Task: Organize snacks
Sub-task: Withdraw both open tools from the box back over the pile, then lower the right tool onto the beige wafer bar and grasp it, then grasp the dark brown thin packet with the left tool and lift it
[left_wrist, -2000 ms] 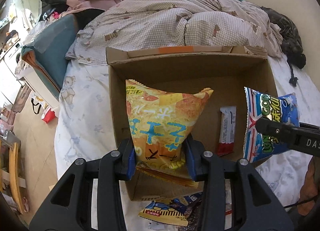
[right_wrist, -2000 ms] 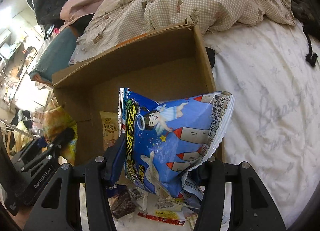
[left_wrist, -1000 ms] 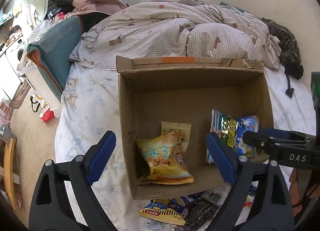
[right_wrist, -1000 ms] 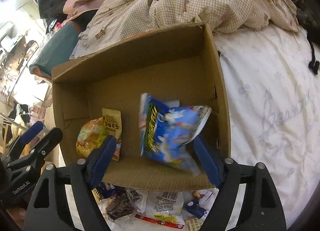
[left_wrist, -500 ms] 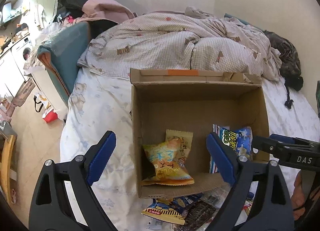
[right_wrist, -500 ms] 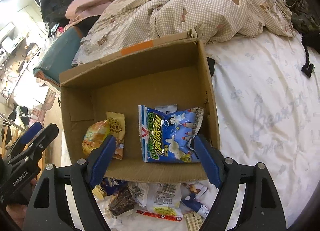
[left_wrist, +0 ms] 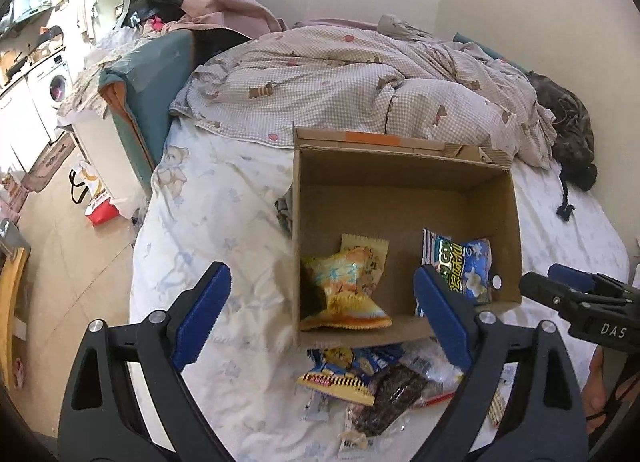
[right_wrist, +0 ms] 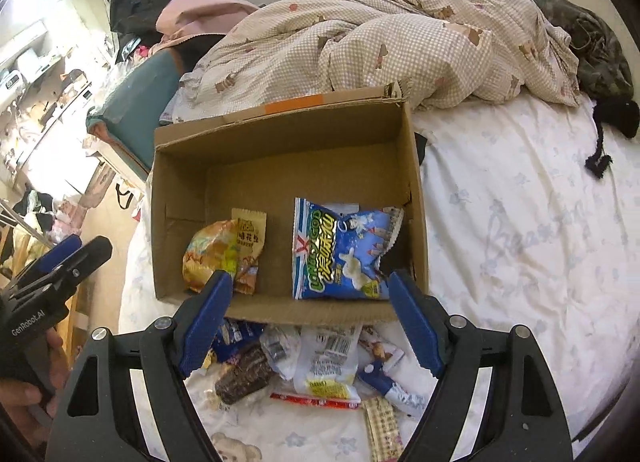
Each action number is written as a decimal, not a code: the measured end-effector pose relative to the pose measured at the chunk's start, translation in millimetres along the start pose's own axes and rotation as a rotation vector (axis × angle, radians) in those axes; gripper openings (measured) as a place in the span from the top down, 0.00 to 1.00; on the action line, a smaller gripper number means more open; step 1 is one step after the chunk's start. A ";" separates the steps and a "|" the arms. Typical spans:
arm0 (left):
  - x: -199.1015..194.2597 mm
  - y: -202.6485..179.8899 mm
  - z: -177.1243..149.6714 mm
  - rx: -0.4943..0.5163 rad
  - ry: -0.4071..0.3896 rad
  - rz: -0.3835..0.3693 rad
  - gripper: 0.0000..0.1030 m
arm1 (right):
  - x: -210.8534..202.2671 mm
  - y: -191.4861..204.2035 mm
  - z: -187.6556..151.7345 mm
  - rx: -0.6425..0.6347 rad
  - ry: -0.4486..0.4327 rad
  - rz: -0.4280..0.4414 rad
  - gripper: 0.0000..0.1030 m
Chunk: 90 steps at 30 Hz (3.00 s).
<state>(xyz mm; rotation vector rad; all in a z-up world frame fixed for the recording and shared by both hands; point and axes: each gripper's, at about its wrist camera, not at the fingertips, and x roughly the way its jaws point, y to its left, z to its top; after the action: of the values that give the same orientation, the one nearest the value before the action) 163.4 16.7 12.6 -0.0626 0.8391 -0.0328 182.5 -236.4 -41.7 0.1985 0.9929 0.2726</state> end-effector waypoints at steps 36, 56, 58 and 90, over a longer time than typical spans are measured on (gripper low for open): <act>-0.8 32.7 -78.9 -0.096 0.256 0.004 0.02 | -6.7 -92.7 -97.6 0.426 0.134 -0.026 0.07; 28.1 31.2 -92.9 -0.093 0.366 0.047 0.02 | 96.1 -51.3 -132.2 0.114 0.589 -0.197 0.73; 30.2 25.9 -94.9 -0.076 0.373 0.044 0.02 | 91.4 -44.1 -132.3 0.108 0.583 -0.121 0.73; 83.3 -100.0 -131.3 0.391 0.430 -0.073 0.82 | -9.0 -48.7 -96.3 0.352 0.257 0.133 0.73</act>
<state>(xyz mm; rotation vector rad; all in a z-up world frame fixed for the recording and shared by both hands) 120.8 -93.2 -129.9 0.2918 1.2459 -0.2863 103.0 -281.5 -99.8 0.5622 1.2827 0.2468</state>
